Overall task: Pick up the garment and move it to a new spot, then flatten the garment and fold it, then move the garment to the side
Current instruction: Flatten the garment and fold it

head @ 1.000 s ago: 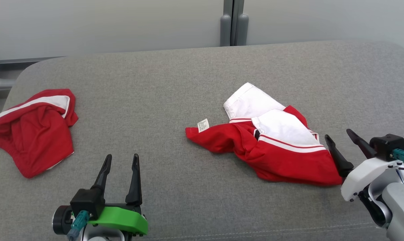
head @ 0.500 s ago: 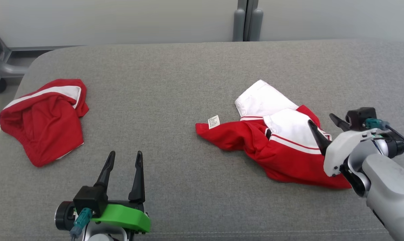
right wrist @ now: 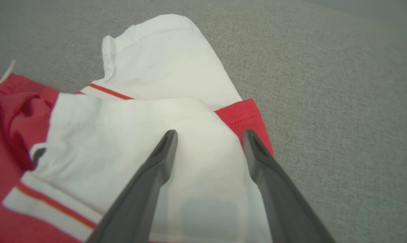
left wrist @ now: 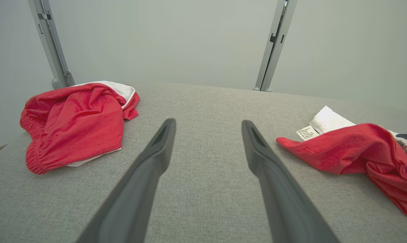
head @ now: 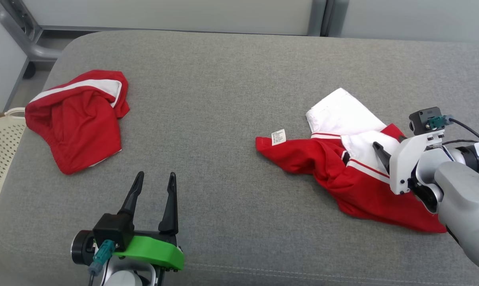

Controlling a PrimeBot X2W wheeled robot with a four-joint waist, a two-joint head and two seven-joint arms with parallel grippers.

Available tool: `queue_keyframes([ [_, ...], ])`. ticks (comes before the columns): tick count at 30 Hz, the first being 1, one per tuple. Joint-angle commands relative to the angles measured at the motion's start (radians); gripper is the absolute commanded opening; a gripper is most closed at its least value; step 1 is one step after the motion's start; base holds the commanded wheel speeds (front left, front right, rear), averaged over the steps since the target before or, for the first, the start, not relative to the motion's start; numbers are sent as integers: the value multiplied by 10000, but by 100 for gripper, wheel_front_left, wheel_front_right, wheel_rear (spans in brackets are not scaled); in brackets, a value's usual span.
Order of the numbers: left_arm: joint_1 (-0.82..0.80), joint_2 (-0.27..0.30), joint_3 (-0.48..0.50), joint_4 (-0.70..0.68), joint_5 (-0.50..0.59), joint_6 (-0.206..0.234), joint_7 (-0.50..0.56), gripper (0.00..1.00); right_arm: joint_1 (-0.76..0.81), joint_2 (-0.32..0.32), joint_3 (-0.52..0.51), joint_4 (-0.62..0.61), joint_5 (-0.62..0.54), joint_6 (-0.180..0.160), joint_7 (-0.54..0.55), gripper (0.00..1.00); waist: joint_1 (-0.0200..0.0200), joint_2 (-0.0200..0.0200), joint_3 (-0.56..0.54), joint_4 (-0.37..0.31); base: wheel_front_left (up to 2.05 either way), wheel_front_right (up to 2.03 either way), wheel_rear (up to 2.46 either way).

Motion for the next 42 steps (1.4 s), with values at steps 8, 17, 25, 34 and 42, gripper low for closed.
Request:
queue_keyframes([
  [8,-95,15,-90,26,-86,52,-15,100,-320,14,659,696,601,-14,217,0,0,0,68,294,0,0,0],
  [17,-101,15,-76,65,-141,111,-15,100,-657,-84,1235,712,755,-14,-868,0,0,0,-15,132,0,0,0],
  [25,-52,15,-58,70,-133,109,-15,100,-1534,-32,1351,786,165,-14,-2686,0,0,0,-168,-143,0,0,0],
  [34,89,15,66,16,-113,114,-15,100,-1221,-356,-794,-1731,-2351,-14,-2759,0,0,0,-220,-463,0,0,0],
  [42,221,16,161,42,-52,54,-15,100,1054,-677,-1997,-4566,-3741,-14,-2748,0,0,0,-382,-880,0,0,0],
])
